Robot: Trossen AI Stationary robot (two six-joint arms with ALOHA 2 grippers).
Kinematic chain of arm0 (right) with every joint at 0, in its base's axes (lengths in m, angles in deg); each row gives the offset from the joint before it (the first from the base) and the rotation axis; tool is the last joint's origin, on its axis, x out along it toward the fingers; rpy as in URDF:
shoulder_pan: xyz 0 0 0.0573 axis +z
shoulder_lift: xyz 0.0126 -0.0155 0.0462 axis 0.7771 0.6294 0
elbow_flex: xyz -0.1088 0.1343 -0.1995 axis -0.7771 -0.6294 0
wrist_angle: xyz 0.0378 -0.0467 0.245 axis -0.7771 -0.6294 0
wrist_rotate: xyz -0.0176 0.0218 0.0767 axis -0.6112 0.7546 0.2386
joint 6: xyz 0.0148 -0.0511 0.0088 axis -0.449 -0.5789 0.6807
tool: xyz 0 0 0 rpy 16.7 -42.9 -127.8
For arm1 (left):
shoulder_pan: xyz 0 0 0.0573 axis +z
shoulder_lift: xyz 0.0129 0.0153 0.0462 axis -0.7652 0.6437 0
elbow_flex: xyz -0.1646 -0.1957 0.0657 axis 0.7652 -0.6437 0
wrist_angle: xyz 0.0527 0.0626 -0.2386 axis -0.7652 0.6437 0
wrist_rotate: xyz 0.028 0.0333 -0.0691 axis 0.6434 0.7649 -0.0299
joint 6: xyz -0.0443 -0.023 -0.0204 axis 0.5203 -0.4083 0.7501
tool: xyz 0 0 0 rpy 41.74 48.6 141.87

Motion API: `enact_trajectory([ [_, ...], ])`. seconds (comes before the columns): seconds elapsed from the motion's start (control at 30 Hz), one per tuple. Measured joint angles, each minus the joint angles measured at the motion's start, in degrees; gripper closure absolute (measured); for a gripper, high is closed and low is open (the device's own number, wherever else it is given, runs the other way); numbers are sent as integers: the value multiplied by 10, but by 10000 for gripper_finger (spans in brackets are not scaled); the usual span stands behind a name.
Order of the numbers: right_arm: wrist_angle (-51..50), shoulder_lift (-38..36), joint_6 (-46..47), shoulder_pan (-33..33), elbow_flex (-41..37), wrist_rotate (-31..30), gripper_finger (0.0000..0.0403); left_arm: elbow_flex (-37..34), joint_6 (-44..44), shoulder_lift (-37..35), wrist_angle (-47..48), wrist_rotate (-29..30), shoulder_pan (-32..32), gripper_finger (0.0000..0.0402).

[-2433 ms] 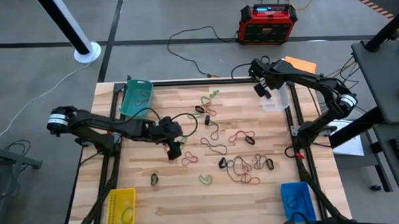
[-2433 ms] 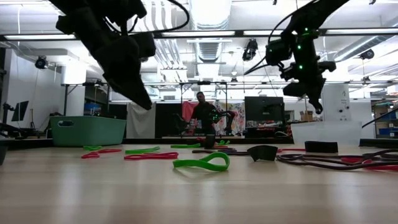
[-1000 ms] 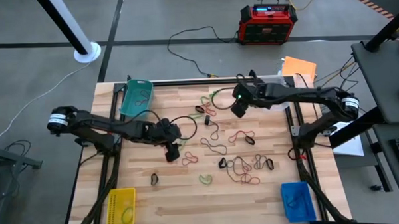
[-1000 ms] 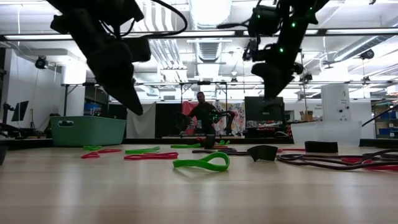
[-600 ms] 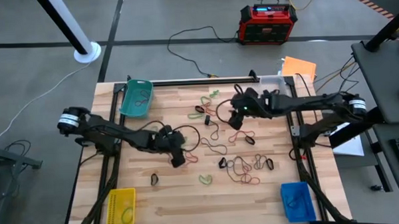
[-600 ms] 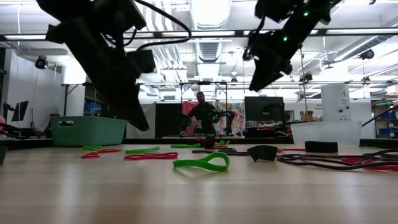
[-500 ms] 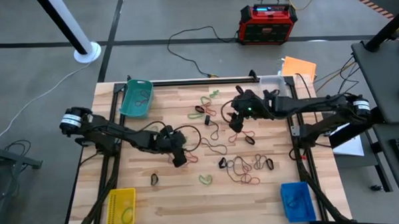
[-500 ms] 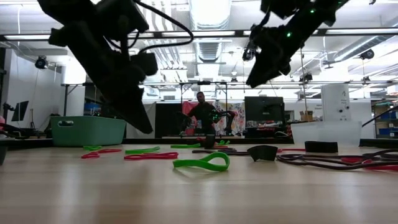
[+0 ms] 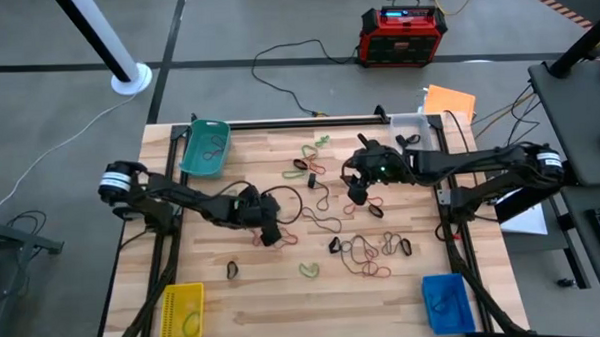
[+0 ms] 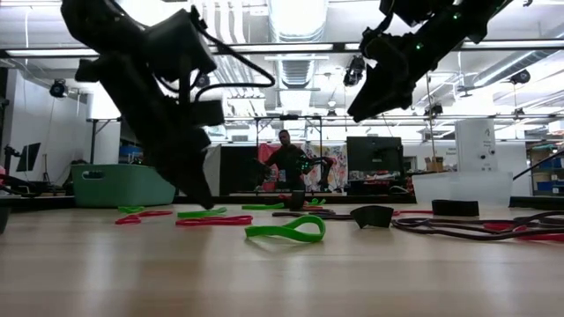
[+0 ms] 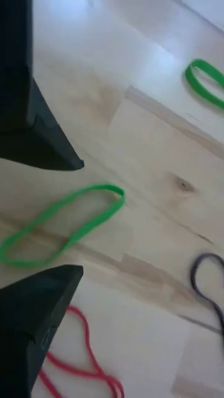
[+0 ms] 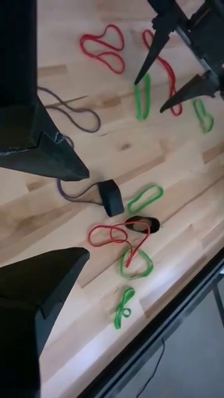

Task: Sort rubber bands into baskets
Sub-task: Put the green rubber band into the yellow bin

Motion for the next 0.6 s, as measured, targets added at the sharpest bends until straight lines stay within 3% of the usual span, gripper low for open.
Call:
enact_trajectory([
  [0.17,2,12,-3,0,0,0,220,-8,0,12,-10,14,0,116],
  [0.3,8,19,-3,0,0,0,220,-7,-3,23,-21,14,0,118],
  [0.43,10,23,-3,0,0,0,220,-6,0,40,-29,11,0,141],
  [0.6,10,23,-1,1,-2,0,220,-5,0,48,-32,5,0,207],
])
